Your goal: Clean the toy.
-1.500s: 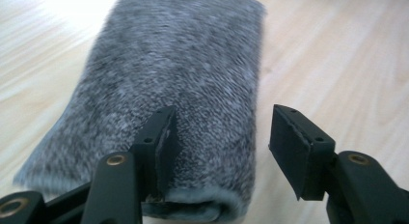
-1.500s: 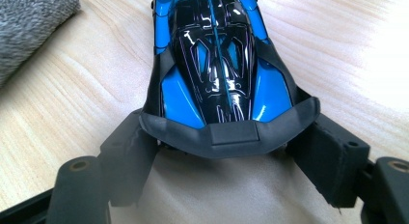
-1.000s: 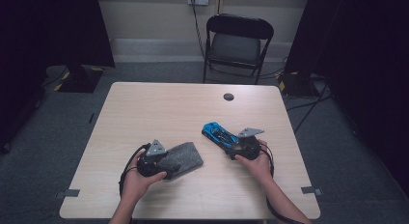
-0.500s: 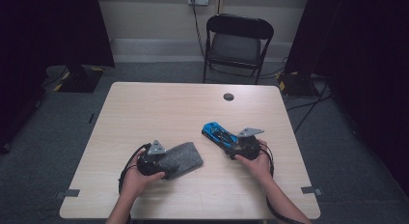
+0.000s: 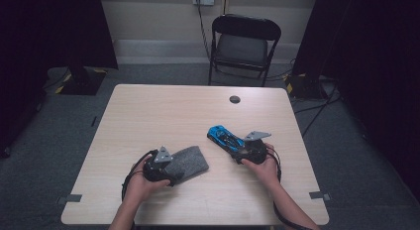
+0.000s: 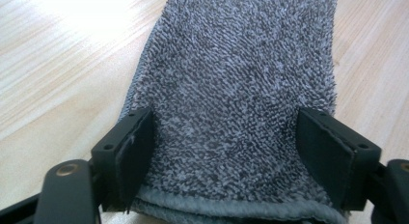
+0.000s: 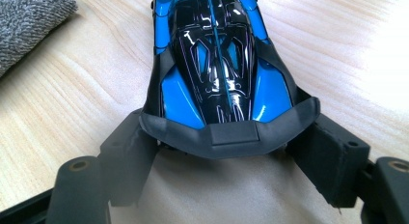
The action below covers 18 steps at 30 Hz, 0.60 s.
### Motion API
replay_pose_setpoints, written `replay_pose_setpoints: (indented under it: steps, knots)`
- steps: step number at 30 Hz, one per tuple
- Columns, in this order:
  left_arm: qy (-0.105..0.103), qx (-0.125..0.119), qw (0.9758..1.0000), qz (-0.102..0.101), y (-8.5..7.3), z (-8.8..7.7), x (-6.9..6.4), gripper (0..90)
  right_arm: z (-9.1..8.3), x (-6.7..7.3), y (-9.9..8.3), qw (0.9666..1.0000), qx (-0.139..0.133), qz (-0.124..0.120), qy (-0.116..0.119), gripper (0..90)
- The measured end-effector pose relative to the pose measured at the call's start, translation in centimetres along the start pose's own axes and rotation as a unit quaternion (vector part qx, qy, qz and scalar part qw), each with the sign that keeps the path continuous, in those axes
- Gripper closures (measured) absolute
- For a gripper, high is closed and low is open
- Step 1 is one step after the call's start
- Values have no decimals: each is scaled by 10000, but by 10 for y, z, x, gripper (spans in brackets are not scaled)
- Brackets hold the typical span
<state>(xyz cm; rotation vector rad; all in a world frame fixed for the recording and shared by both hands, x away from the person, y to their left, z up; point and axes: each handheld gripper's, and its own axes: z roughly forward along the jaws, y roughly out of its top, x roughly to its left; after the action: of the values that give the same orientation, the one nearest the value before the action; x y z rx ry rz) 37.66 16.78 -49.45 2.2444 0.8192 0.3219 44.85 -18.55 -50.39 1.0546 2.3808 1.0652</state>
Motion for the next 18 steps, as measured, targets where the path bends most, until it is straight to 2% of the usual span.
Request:
replay_pose_setpoints:
  steps: [3,10,13,18]
  knots:
    - [-50,50,10000,57,2,-2,-2,340,0,0,0,10000,-1,-3,0,262]
    - [-91,160,9998,114,5,-3,-6,454,0,0,0,10000,-2,-8,1,262]
    - [-18,197,9998,-60,7,-5,-10,598,0,0,0,10000,-1,-8,0,262]
    - [71,393,9978,-537,13,-7,-13,695,0,0,0,10000,-1,-8,0,262]
